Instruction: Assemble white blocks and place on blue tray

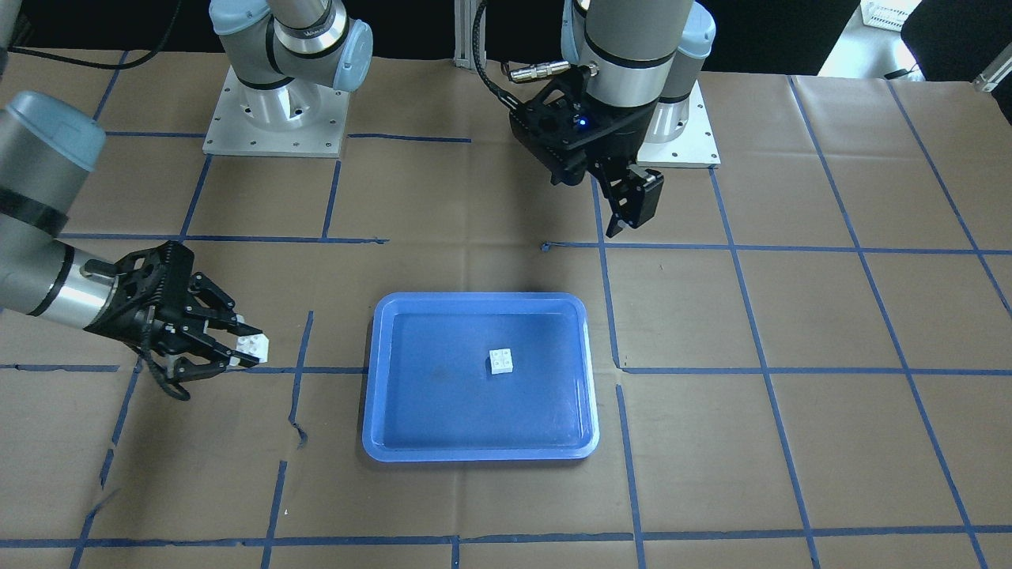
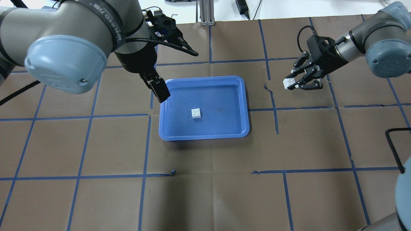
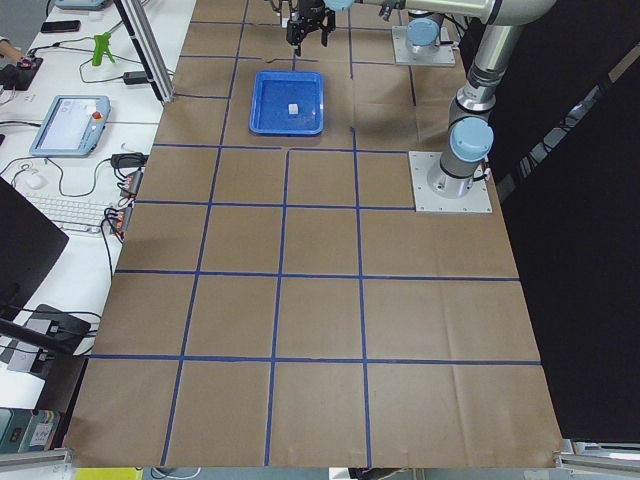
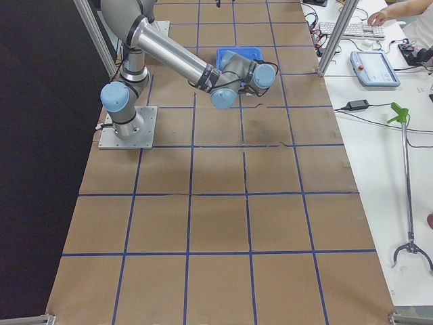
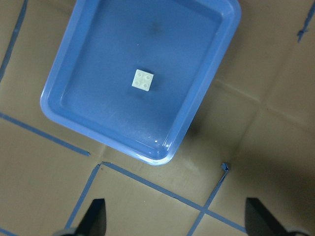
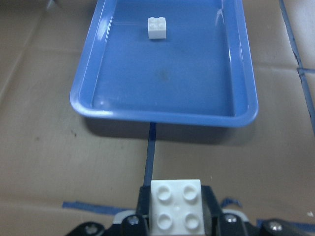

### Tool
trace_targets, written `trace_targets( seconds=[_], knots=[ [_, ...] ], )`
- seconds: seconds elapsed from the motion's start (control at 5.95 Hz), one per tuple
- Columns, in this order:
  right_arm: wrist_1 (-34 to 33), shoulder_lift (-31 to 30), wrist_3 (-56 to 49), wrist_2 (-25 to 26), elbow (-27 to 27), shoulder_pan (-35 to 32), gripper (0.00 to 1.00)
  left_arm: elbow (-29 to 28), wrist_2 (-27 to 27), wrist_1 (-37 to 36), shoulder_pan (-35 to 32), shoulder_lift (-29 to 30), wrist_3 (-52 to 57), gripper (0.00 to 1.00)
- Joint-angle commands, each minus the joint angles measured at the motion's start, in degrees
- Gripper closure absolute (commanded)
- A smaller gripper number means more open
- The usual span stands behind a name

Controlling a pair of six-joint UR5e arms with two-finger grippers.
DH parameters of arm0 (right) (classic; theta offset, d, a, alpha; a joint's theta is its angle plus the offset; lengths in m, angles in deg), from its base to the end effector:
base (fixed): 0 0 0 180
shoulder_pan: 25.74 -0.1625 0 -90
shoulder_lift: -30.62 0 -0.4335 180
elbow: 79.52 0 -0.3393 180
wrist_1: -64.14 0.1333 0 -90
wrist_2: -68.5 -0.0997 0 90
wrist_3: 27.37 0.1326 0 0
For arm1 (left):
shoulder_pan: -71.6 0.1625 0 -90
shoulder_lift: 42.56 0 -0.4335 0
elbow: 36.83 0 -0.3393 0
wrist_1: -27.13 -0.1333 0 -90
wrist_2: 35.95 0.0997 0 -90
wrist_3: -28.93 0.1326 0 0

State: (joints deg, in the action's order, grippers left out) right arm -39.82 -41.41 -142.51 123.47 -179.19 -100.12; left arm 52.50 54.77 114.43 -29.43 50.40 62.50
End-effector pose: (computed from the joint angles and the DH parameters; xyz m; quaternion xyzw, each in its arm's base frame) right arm 0.0656 -0.5432 0.2884 -0.6996 0.6390 -0.2243 0.2277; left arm -0.2176 -0.4283 0.4500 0.3794 0.9252 -0.0023 0.0069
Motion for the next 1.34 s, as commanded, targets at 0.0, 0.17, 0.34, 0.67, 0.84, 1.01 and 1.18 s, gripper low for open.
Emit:
trace_targets(
  seconds=[0.0,0.17,0.34,0.67,0.84,1.01,1.18],
  knots=[
    [-6.91,0.3,12.41,-2.06,-0.69,-8.19,0.75,0.4,-0.02,-0.11,2.93,-1.98,-22.72,0.01],
    [-14.53,0.65,21.53,-2.06,-2.7,-12.76,0.75,0.14,-0.71,0.15,4.6,-2.77,-30.08,0.01],
    [-23.91,0.66,30.76,-1.97,-6.03,-16.55,0.75,0.48,-0.72,0.32,5.31,-4.35,-32.41,0.01],
    [-40.37,6.42,43.73,-1.27,-8.95,-22.45,0.75,0.06,-0.98,2.77,6.81,-5.86,-37.0,0.01],
    [-42.88,10.02,43.77,-1.18,-9.05,-22.47,0.75,-0.12,-2.2,2.96,7.51,-5.77,-37.09,0.01],
    [-43.16,10.67,43.78,-1.09,-9.13,-22.56,0.75,0.48,-2.48,3.05,7.52,-6.12,-37.7,0.01],
    [-43.17,11.63,43.86,-1.18,-9.05,-22.82,0.75,0.49,-2.48,2.88,7.52,-6.12,-37.71,0.01]
  ],
)
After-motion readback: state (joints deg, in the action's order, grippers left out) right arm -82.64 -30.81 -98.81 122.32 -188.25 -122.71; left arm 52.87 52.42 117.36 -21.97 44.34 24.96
